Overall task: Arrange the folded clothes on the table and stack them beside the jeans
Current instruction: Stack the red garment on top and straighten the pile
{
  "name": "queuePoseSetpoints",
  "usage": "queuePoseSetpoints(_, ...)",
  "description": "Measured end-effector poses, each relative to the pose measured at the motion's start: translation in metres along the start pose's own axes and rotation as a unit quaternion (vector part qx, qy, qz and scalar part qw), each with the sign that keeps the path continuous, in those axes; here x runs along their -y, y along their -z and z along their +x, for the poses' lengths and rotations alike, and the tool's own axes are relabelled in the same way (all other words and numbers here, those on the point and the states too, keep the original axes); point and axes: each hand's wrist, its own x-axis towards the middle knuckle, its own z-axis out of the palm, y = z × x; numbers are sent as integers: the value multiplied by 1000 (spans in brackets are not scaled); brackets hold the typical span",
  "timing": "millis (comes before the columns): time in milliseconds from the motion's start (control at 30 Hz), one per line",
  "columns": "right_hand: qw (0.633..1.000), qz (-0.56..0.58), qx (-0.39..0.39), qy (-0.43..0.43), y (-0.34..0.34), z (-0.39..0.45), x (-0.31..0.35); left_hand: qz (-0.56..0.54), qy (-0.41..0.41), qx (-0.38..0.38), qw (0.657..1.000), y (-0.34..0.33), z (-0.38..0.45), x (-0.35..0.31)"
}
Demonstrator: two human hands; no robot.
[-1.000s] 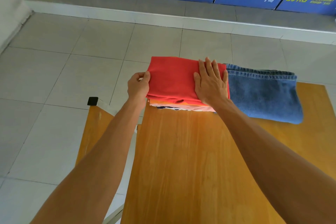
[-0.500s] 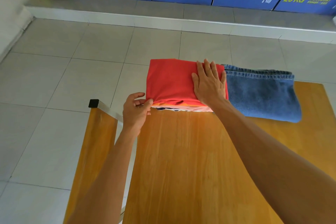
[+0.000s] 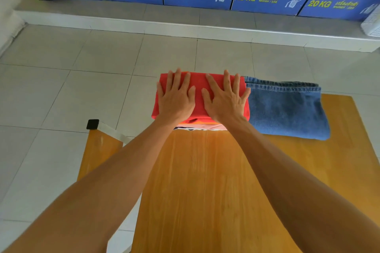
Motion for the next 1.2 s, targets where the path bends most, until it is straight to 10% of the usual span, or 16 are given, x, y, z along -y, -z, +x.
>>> queuePoseSetpoints(1200, 999, -17, 31, 10, -7, 3, -9, -2, 7, 29, 1000, -13, 0, 9)
